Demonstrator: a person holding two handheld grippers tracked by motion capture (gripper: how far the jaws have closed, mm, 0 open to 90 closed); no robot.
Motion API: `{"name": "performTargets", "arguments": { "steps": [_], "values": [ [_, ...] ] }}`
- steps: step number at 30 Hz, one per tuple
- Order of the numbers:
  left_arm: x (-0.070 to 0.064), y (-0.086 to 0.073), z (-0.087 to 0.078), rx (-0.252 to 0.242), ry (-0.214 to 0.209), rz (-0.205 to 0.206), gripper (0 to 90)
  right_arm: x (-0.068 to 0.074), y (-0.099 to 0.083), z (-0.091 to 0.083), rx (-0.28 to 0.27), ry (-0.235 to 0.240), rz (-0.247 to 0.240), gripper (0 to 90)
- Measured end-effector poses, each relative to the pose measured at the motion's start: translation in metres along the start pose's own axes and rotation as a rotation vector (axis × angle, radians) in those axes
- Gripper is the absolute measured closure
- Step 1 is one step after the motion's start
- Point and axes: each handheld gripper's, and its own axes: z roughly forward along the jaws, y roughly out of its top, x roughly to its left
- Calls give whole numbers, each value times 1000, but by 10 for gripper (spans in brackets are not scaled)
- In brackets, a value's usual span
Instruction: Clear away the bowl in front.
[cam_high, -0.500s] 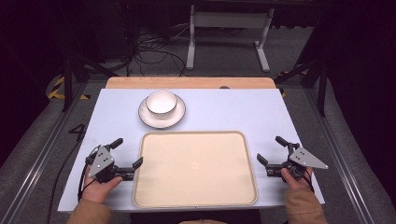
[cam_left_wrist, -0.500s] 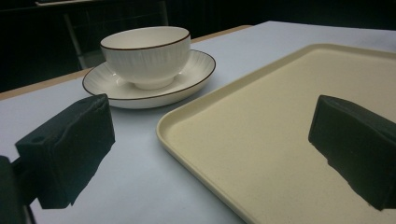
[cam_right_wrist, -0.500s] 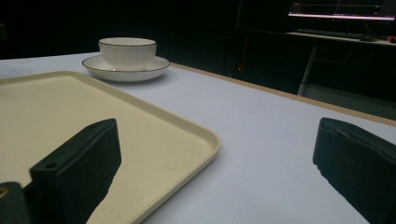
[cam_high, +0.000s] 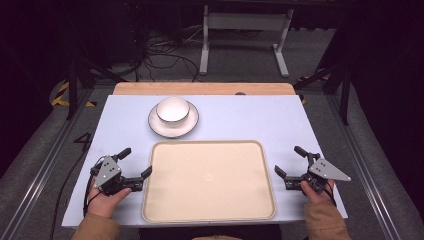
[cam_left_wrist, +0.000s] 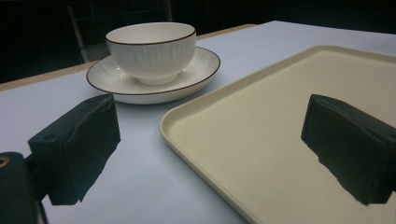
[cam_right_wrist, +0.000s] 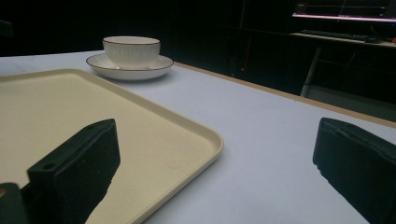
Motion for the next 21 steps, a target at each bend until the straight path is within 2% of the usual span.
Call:
{"name": "performTargets", "arguments": {
  "steps": [6,9,10,11,13,17,21],
  "values": [
    [1,9,-1,-10,11,-3,52,0,0,1,8,6,-8,12],
    [0,16,-1,0,14,4,64,0,0,1,11,10,-6,12],
    [-1,22,-1,7,24,-15,69,0,0,1,12,14,-6,12],
    [-1,22,-1,7,24,-15,74,0,0,1,14,17,-5,12],
    [-2,31,-1,24,38,-38,77,0,1,2,16,22,-5,12],
    [-2,40,-1,25,36,-15,80,0,1,2,20,24,-5,12],
    [-1,48,-1,16,25,-21,79,0,1,2,21,25,-5,12]
  ]
}}
